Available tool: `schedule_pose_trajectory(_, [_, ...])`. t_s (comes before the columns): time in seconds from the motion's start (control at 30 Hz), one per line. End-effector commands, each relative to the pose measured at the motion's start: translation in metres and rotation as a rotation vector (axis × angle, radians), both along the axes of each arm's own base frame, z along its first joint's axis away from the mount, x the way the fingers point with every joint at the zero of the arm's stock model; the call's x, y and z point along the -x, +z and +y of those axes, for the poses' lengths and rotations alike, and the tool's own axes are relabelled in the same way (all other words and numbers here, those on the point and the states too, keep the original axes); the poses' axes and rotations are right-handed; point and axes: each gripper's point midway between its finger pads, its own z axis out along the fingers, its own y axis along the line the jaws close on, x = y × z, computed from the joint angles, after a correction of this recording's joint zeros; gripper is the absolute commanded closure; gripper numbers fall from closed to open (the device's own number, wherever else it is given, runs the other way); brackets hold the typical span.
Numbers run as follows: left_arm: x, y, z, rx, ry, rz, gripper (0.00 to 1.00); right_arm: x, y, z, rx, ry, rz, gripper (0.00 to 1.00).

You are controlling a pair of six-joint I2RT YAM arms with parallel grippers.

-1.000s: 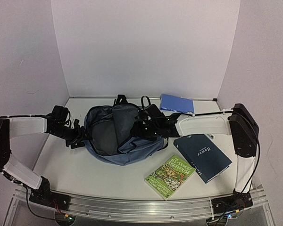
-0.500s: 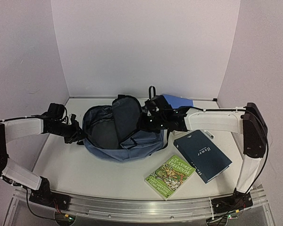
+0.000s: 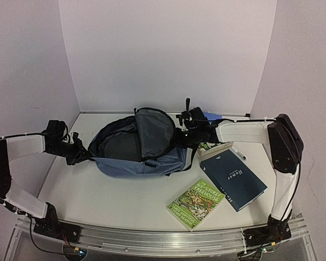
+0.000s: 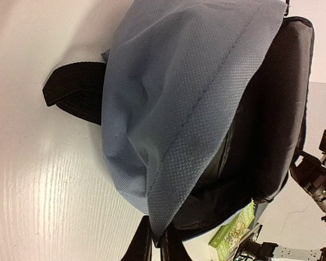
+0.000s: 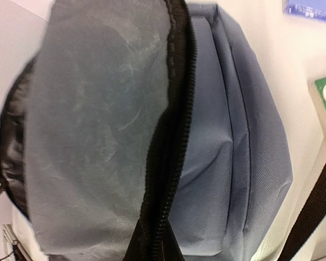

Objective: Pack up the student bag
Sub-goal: Adjust the student bag at the center of the board.

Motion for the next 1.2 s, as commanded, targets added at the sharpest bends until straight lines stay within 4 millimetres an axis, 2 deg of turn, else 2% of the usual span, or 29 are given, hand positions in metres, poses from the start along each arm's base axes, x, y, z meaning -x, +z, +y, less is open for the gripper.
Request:
schedule_pose_trajectory(0.0, [-0.009,0.0,-0.002,0.027,-0.039,-0.044,1.0,-0.007,-0.04,-0.007,0.057,0.023,0.023,1.0])
schedule_pose_trajectory(0.13, [-0.008,-0.005,-0.009,0.078,-0.067,-0.035,1.0,-0.007,-0.061,0.004,0.037,0.066,0.051,1.0])
schedule_pose_trajectory(0.23, [-0.007,-0.002,-0.011,0.084,-0.081,-0.047,0.99,-0.008,-0.059,0.009,0.016,0.08,0.046,1.0])
schedule_pose_trajectory(0.3, [-0.008,0.005,-0.011,0.077,-0.092,-0.065,0.94,-0.008,-0.052,0.01,0.006,0.083,0.035,0.95])
schedule_pose_trajectory(0.37, [-0.008,0.014,-0.01,0.066,-0.092,-0.086,0.78,-0.008,-0.041,0.009,0.0,0.085,0.015,0.81])
schedule_pose_trajectory(0.5, [-0.011,0.035,-0.005,0.031,-0.073,-0.149,0.29,-0.006,-0.009,0.002,-0.009,0.075,-0.045,0.56])
schedule_pose_trajectory(0.6, [-0.011,0.053,0.002,-0.013,-0.05,-0.206,0.08,-0.002,0.019,-0.009,-0.017,0.052,-0.094,0.39])
schedule_pose_trajectory(0.67, [-0.011,0.065,0.004,-0.03,-0.039,-0.249,0.01,0.002,0.039,-0.018,-0.02,0.031,-0.128,0.27])
schedule_pose_trajectory(0.77, [-0.008,0.078,0.006,-0.03,-0.023,-0.29,0.0,0.011,0.053,-0.04,0.02,-0.015,-0.147,0.14])
schedule_pose_trajectory(0.83, [-0.005,0.083,0.007,-0.027,-0.009,-0.299,0.0,0.018,0.052,-0.058,0.08,-0.056,-0.139,0.08])
schedule_pose_trajectory(0.93, [0.001,0.087,0.009,-0.029,0.009,-0.31,0.0,0.027,0.038,-0.092,0.183,-0.123,-0.102,0.04])
schedule_pose_trajectory(1.03, [0.009,0.086,0.01,-0.034,0.016,-0.295,0.0,0.037,0.015,-0.139,0.291,-0.224,-0.024,0.03])
schedule_pose_trajectory(1.17, [0.021,0.084,0.006,-0.004,0.008,-0.278,0.0,0.055,-0.009,-0.203,0.274,-0.385,0.094,0.02])
